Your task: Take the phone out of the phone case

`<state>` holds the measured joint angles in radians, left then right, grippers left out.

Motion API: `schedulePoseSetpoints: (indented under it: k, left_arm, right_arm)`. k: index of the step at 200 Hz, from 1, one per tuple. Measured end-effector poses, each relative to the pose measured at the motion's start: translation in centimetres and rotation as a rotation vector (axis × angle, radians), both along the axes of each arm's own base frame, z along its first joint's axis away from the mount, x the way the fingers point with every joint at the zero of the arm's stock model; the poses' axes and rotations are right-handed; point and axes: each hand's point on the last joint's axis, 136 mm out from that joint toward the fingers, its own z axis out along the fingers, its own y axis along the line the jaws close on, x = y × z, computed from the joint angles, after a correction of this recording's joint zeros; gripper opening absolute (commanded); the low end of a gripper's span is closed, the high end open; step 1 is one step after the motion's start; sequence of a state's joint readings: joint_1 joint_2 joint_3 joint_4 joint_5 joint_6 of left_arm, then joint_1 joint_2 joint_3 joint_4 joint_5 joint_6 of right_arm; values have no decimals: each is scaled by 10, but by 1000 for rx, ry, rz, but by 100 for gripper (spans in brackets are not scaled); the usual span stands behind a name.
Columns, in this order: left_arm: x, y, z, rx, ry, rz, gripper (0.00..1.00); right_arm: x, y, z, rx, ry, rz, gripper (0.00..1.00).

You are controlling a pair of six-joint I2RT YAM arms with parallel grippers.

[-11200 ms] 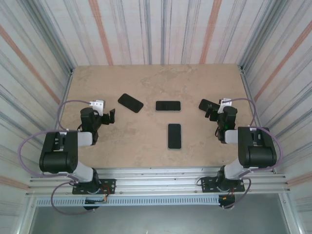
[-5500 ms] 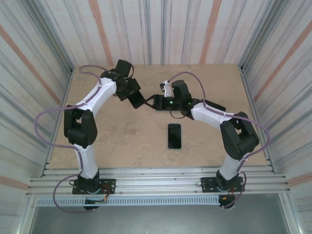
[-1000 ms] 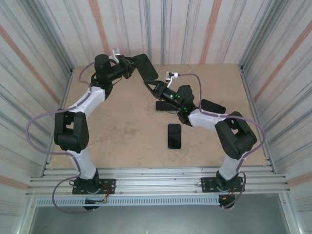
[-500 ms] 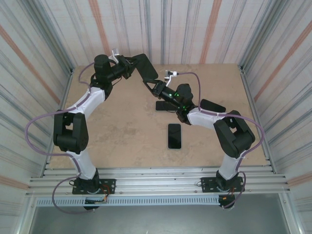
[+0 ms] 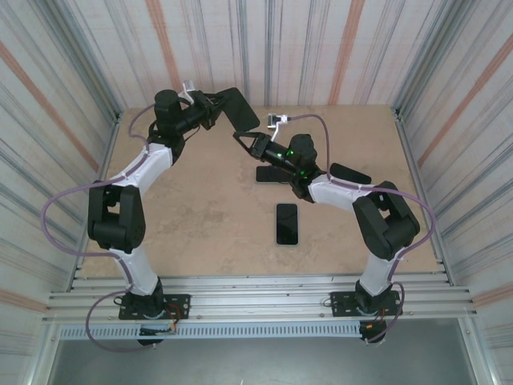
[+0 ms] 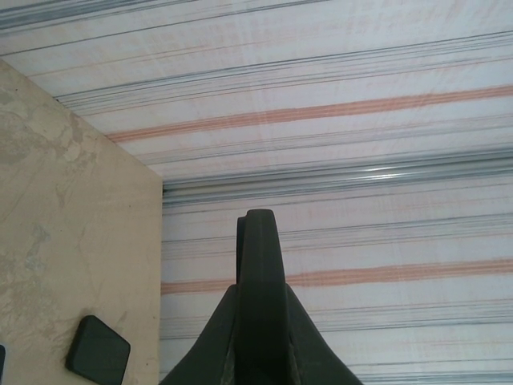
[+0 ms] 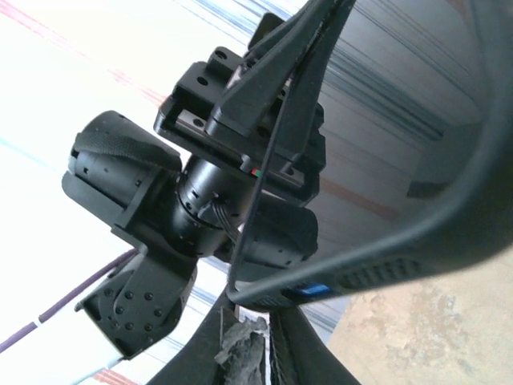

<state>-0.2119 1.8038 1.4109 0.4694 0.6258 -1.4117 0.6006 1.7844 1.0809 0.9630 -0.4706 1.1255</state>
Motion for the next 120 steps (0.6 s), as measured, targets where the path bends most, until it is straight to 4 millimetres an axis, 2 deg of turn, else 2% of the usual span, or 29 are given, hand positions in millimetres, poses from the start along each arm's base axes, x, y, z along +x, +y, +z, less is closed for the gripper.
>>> schedulePoseSetpoints:
  k: [31,59,88,120]
  left_arm:
    - [-3,-1,3,-6,0,-11,0]
    - [-8,-2,11,-8,-13,-27,0]
    - [-10,-2,15,-11,-23,-27,0]
    - [-9,-1,17,-8,-29,-22,0]
  right_arm:
    - [7,-6,-8,-20,29,-22,13]
    - [13,-13,-5,-14,19,-36,23]
    - [4,-8,2,-2,-21,13,32]
    - [-8,-1,4,-3,-43,69,35]
